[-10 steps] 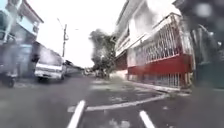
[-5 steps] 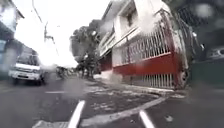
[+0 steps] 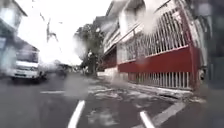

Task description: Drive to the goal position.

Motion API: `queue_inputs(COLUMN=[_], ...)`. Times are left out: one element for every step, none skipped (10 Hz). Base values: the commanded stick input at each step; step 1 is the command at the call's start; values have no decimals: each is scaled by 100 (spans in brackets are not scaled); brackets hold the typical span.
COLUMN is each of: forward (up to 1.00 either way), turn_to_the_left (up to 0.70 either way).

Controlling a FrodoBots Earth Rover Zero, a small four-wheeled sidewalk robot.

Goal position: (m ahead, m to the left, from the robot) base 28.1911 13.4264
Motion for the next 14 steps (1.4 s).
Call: queue_inputs(forward=[100,100,100,100,100,100,100,100,100,100,100,100,100,100], turn_to_the_left=[14,20,16,23,24,23,31,34,18,6,2,0,19,8])
